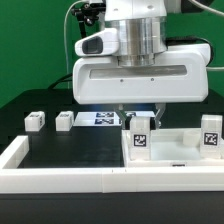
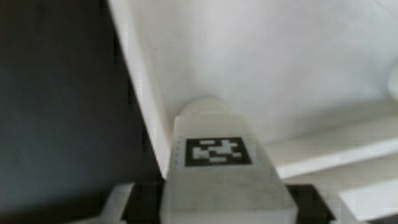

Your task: Assemble square table

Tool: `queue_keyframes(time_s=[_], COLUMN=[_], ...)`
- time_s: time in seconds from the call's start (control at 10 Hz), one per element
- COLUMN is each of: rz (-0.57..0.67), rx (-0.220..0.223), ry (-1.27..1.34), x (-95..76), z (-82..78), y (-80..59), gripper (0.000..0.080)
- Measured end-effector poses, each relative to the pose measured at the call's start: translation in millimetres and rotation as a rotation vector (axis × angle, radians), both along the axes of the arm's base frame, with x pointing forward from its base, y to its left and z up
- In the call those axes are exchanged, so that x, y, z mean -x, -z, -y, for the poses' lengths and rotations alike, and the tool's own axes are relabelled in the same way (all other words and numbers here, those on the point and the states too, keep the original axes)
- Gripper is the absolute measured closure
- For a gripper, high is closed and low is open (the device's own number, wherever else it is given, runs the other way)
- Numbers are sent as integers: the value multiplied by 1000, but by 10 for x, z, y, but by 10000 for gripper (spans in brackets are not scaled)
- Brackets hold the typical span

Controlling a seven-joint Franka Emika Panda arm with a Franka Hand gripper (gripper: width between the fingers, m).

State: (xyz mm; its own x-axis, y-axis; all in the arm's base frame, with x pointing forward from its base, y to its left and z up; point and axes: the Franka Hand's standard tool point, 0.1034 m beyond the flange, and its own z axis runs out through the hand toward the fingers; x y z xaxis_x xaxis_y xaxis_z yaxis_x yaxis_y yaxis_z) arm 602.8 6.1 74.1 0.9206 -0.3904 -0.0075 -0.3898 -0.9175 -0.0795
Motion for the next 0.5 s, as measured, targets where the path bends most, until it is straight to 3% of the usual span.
queue_keyframes(time_s=[0.5], rz=[-4], rx=[-27], ry=[468], x=[-34], z=[-22], y=[-1], gripper=[509])
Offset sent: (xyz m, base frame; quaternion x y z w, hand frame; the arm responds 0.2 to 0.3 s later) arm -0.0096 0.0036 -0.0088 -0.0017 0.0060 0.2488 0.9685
